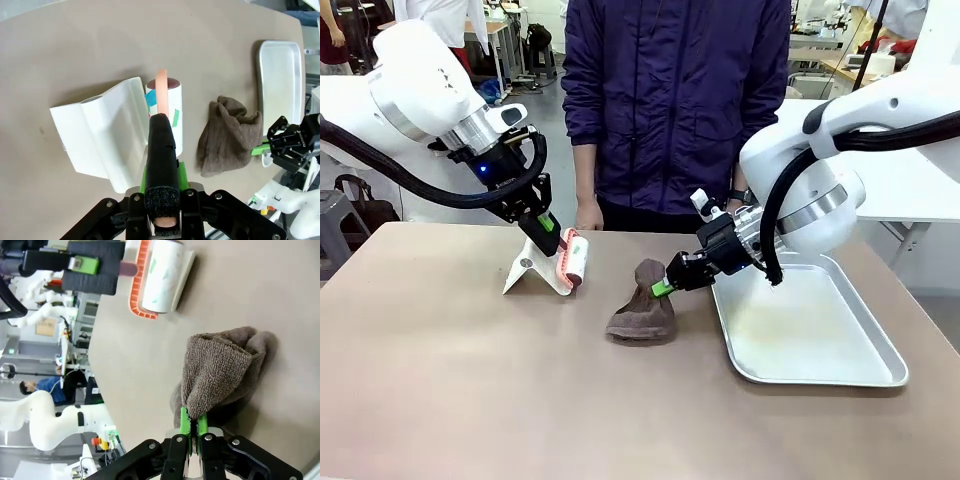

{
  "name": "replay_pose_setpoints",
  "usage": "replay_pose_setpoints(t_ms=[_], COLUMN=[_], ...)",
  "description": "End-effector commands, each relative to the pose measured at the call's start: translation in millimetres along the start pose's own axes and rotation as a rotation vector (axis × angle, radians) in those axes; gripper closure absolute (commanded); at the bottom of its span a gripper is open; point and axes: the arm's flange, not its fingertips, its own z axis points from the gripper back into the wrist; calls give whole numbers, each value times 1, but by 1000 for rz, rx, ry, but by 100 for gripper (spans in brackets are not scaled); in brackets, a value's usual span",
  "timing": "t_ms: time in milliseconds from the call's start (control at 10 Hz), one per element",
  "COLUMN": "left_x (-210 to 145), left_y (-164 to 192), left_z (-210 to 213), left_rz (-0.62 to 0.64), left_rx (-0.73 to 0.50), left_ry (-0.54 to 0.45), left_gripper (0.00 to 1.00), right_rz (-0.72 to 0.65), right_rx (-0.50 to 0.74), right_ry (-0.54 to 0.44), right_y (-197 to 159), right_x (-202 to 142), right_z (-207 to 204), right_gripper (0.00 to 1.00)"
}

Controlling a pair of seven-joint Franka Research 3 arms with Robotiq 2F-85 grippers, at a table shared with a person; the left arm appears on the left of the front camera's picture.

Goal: Clean the surface of the table.
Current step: Return the Lint Roller and towel to their original positions.

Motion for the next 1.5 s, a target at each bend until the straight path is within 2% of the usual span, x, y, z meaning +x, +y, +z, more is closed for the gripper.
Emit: replay_pose_setpoints(t_ms=[0,200,800,900,1000,1100,1200,1400], left_x=[4,7,10,11,12,12,12,12], left_y=[-4,-1,-2,-1,-1,0,2,8], left_z=[-1,-7,-9,-9,-8,-5,0,10], left_rz=[45,63,72,72,72,77,82,101], left_rx=[42,56,67,66,68,72,73,72], left_ry=[-14,20,39,50,44,31,16,-14], left_gripper=[78,78,78,31,18,0,0,0], right_rz=[-33,-35,-47,-47,-50,-58,-67,-84], right_rx=[-85,-120,-123,-123,-103,-112,-111,-110], right_ry=[-35,-43,-38,-34,-29,-30,-26,-30], right_y=[-5,-8,-14,-16,-17,-18,-20,-24], right_x=[9,10,9,9,8,9,10,10], right_z=[-5,-5,-9,-9,-7,-6,-5,-6], right_gripper=[94,94,94,94,41,36,0,0])
